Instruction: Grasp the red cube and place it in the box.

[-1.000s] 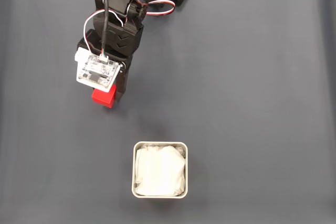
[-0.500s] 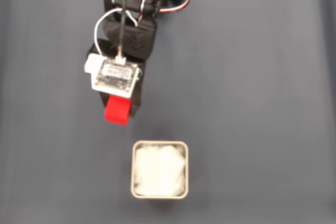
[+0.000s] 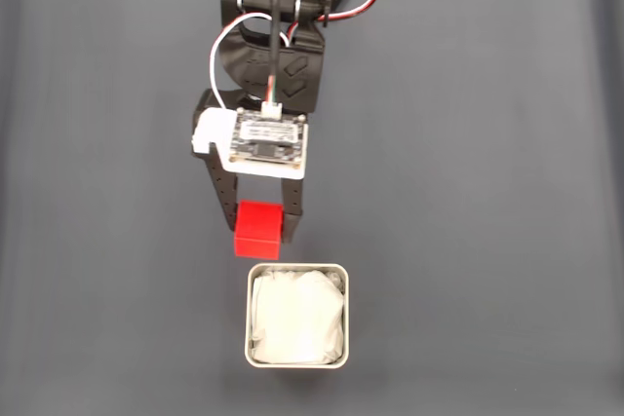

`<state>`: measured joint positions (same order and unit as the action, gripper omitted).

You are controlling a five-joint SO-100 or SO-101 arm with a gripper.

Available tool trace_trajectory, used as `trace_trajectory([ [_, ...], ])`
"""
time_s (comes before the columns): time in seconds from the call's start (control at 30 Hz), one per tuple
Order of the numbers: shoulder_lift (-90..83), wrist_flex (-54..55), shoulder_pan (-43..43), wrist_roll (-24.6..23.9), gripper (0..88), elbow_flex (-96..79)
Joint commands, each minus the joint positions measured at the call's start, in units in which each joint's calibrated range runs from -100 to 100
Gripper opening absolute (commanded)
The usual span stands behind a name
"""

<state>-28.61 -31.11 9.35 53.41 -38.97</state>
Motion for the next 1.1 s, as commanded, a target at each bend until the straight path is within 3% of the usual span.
trace_trajectory([
  [0.0,-0.8,-0.5,-1.7,-0.3,0.0,4.4],
  [1.07,19.6,-3.6,-5.9,-1.0,0.0,28.3],
])
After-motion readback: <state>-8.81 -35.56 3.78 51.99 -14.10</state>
